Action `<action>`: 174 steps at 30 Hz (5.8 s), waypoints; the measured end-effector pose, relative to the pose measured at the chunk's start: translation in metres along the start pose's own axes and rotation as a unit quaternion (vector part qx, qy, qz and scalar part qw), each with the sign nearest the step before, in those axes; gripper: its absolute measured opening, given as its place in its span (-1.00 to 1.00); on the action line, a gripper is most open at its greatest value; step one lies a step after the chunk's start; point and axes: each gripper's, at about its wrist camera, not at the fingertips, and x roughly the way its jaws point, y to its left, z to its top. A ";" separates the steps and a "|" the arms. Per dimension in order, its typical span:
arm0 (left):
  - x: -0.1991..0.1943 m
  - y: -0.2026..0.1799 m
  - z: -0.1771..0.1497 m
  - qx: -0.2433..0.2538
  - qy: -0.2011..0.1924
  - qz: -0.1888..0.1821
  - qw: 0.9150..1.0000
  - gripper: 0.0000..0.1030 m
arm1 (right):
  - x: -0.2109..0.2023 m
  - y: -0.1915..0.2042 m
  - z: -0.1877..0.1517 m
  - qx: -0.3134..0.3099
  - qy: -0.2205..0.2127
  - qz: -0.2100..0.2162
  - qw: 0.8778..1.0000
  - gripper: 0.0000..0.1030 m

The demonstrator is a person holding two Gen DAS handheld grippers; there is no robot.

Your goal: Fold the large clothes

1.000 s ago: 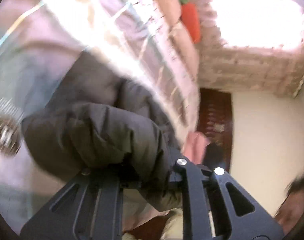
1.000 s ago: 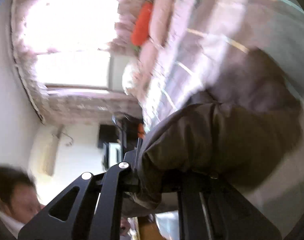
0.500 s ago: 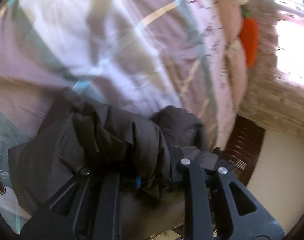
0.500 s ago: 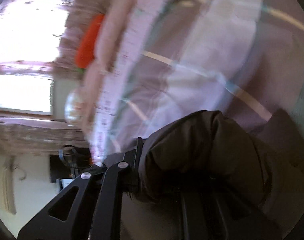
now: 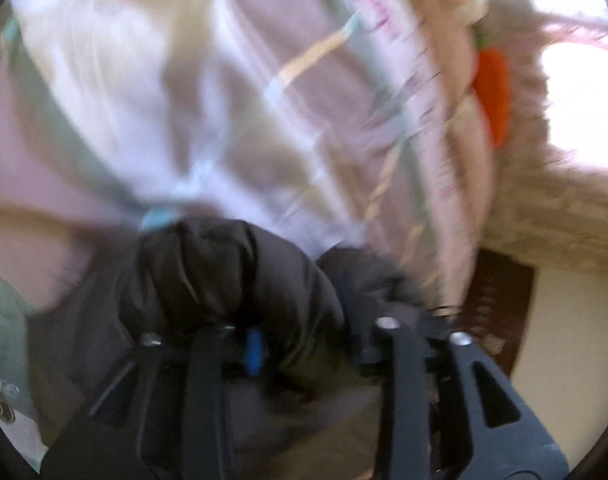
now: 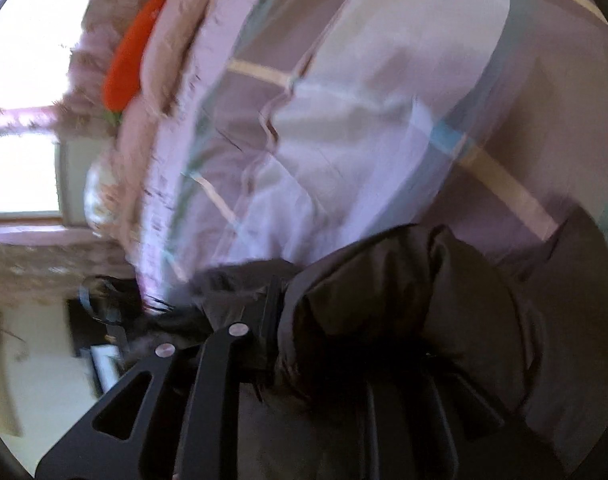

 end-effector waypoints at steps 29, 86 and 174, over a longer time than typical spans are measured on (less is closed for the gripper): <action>0.146 -0.143 -0.163 0.433 0.030 0.349 0.830 0.96 | 0.094 0.153 -0.169 -0.416 0.004 -0.269 0.869 0.22; -0.013 0.090 -0.125 0.220 0.102 0.283 0.928 0.96 | 0.303 0.395 -0.379 -0.631 0.060 -0.261 0.728 -0.89; 0.167 -0.211 -0.300 0.452 -0.024 0.342 0.823 0.96 | -0.133 -0.045 -0.096 -0.215 0.050 0.000 0.975 0.43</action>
